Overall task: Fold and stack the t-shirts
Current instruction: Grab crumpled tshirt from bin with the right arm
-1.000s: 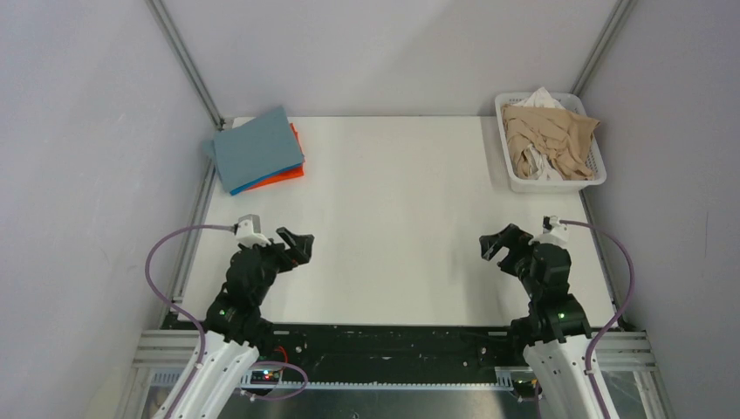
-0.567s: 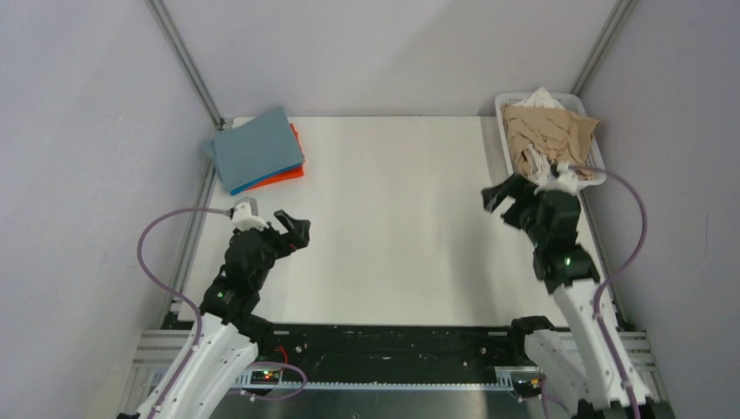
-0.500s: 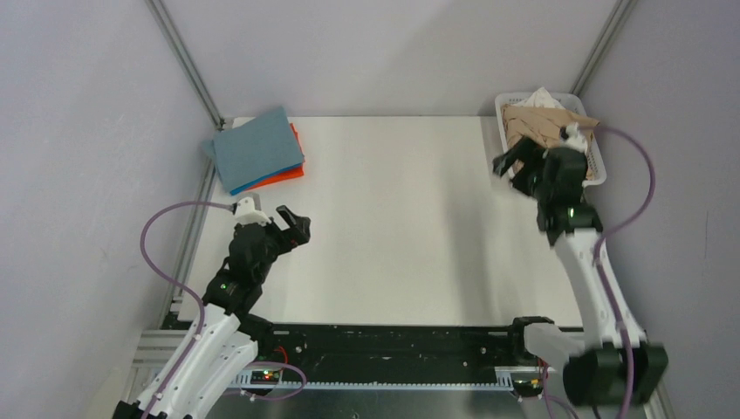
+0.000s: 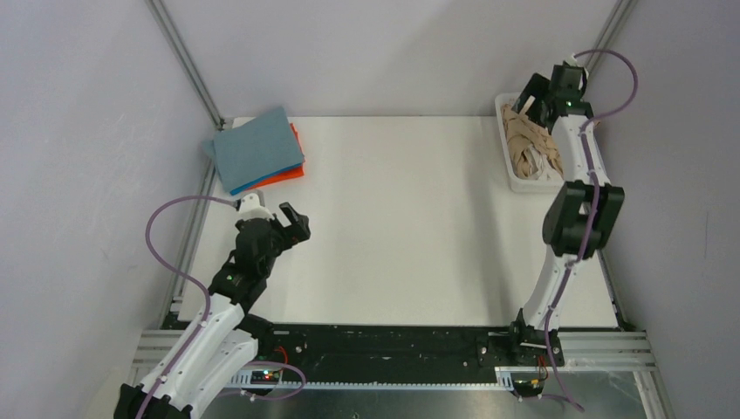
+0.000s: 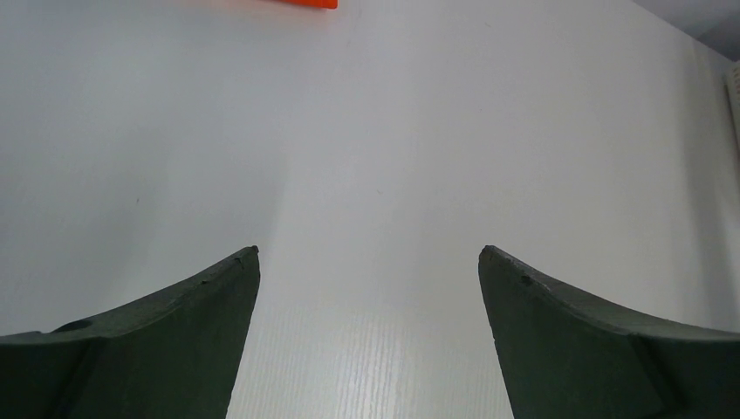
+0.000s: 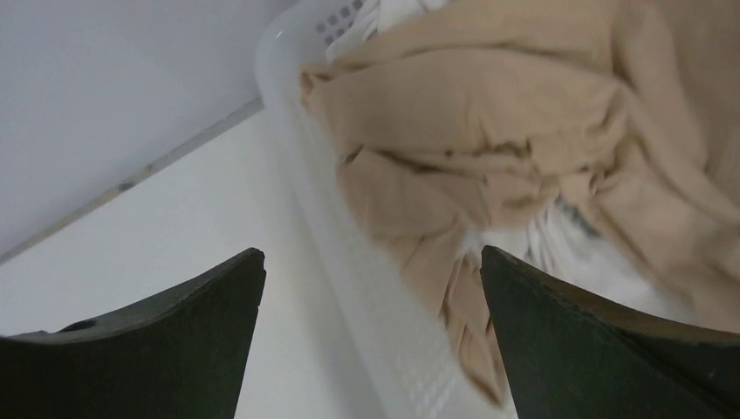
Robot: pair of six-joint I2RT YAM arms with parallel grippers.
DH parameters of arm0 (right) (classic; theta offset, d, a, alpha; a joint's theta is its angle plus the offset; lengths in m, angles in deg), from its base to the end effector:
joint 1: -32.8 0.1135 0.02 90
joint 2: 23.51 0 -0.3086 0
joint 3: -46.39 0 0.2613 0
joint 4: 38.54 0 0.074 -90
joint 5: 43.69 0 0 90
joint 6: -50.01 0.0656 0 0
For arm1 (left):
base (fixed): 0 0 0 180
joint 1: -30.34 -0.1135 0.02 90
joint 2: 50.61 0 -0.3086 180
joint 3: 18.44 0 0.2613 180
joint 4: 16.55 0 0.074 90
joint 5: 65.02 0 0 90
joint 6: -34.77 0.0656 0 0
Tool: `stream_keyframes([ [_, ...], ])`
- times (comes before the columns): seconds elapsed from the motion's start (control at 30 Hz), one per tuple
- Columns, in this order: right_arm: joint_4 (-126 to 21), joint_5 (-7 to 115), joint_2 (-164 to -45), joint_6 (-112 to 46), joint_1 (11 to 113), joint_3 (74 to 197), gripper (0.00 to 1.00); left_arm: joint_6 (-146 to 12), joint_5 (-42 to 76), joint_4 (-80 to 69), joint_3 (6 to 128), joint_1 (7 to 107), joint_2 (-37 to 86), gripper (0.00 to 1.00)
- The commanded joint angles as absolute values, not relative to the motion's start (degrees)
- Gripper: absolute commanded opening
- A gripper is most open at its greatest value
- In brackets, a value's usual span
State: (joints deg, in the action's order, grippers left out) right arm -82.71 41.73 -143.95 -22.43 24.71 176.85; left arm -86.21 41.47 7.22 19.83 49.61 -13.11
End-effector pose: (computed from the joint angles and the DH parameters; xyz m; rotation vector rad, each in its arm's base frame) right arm 0.5428 -0.0824 0.3468 0.5251 2.1000 0.0084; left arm 0.1595 -0.0360 0.2514 -0.3864 1.9279 -0.2933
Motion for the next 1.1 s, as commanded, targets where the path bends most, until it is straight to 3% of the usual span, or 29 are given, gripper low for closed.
stream_keyframes([
  [0.0,-85.8,39.4,-153.4,-31.4,24.8,188.6,0.95,-84.5,44.5,3.9,20.3,49.8,-13.3,0.98],
  [0.27,-80.2,41.2,-159.5,-35.3,24.7,190.7,0.89,-84.3,46.2,3.8,20.2,49.8,-12.1,0.98],
  [0.4,-79.7,40.3,-160.9,-36.0,24.7,190.5,0.78,-84.3,46.6,3.7,20.3,49.8,-11.3,0.98],
  [0.47,-79.4,39.7,-161.2,-36.3,24.7,190.3,0.64,-84.3,46.4,3.7,20.4,49.8,-11.0,0.98],
  [0.53,-79.0,39.3,-161.1,-36.3,24.7,190.3,0.36,-84.4,46.2,3.8,20.6,49.8,-10.7,0.98],
  [0.6,-78.7,39.2,-160.5,-36.4,24.7,190.4,0.22,-84.5,46.2,3.8,20.7,49.8,-10.4,0.98],
  [0.67,-78.3,38.8,-159.5,-36.7,24.8,190.4,0.14,-84.7,46.1,3.8,20.7,49.8,-10.3,0.98],
  [0.87,-76.6,36.1,-154.3,-37.5,24.8,190.5,0.03,-84.9,45.6,3.8,20.6,49.8,-10.7,0.98],
  [1.07,-73.6,34.7,-146.2,-38.5,24.9,190.5,0.01,-85.1,45.2,3.8,20.4,49.8,-12.2,0.98],
])
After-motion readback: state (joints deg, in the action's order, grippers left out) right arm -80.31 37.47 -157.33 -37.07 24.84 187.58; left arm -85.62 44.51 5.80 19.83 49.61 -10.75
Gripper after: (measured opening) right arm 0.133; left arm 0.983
